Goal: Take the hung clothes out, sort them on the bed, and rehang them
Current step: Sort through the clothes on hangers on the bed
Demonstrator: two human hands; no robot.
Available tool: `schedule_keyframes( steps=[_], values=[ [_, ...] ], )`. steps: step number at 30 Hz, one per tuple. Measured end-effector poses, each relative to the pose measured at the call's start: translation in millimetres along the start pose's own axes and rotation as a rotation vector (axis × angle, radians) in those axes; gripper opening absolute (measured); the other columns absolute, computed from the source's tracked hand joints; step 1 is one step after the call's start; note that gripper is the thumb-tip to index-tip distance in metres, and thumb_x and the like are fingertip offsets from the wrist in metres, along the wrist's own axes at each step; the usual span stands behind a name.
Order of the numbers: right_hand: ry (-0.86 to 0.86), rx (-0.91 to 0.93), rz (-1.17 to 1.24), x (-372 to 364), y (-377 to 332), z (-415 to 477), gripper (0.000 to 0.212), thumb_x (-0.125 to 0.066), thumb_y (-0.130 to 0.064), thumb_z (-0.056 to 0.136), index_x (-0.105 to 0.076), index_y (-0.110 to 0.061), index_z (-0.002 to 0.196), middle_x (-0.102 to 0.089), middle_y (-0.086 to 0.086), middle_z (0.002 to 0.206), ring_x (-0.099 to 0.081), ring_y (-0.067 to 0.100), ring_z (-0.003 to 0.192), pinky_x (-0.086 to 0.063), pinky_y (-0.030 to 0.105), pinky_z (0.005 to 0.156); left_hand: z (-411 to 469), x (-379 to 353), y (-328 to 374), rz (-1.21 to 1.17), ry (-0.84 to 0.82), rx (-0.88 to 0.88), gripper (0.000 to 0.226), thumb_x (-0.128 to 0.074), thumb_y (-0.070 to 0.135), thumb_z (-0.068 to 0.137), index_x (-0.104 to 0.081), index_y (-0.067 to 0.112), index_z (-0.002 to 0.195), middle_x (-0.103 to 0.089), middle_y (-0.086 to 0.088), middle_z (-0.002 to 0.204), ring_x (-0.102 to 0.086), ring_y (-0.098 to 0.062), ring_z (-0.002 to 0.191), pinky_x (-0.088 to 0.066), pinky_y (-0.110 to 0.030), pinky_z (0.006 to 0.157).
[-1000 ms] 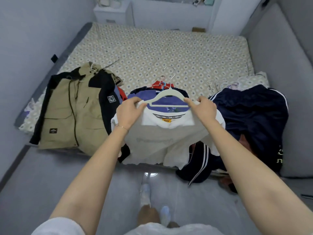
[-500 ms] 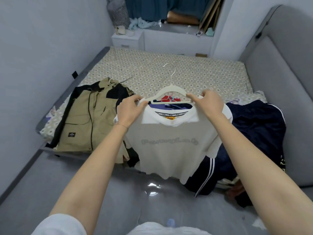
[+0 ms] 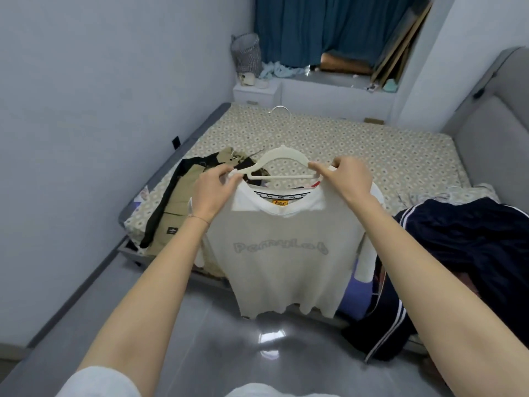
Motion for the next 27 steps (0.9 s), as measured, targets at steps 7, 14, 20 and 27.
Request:
schedule_keyframes(
  steps=[7,14,20,27],
  values=[
    [-0.124,0.154,0.047,-54,-83,-7,0.057,-0.059,-0.063,0.085,-0.052,-0.011,0.062,-0.052,0.005,0.062,-0.052,0.030,0.069,-0.029,0.037,0.055,7,68,-61,0.038,0.091,0.021,0.024,-0.064,0.047,0.090,-0.073,0.025,0.096,-0.062,0.014,0.080,-0.053,-0.007,0.074,-0.039,-0.027,0.067],
    [-0.223,0.265,0.110,-114,-148,16,0.053,-0.059,-0.059,0.086,-0.056,-0.009,0.068,-0.055,0.003,0.062,-0.054,0.028,0.067,-0.030,0.036,0.055,34,103,-134,0.162,0.187,0.079,0.047,-0.047,0.061,0.089,-0.072,0.024,0.103,-0.072,0.003,0.096,-0.057,-0.023,0.089,-0.042,-0.041,0.089],
    [-0.238,0.296,0.107,-162,-190,63,0.050,-0.060,-0.056,0.088,-0.043,-0.018,0.061,-0.048,-0.004,0.059,-0.049,0.023,0.065,-0.024,0.034,0.049,80,101,-187,0.222,0.264,0.127,0.024,-0.059,0.041,0.095,-0.071,0.021,0.104,-0.070,-0.001,0.098,-0.057,-0.027,0.091,-0.040,-0.040,0.089],
    [-0.284,0.229,0.183,-221,-218,154,0.054,-0.059,-0.059,0.087,-0.052,-0.008,0.071,-0.055,0.003,0.065,-0.052,0.025,0.066,-0.029,0.035,0.053,180,90,-230,0.276,0.271,0.124,0.022,-0.063,0.037,0.094,-0.071,0.019,0.103,-0.070,-0.002,0.100,-0.056,-0.028,0.093,-0.034,-0.034,0.086]
  ],
)
Point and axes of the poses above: each hand's wrist, its own z-axis towards the middle knuckle, its own x-axis out of the back of the hand, y = z × x, the point moved 6 cm from there along z, towards the middle knuckle
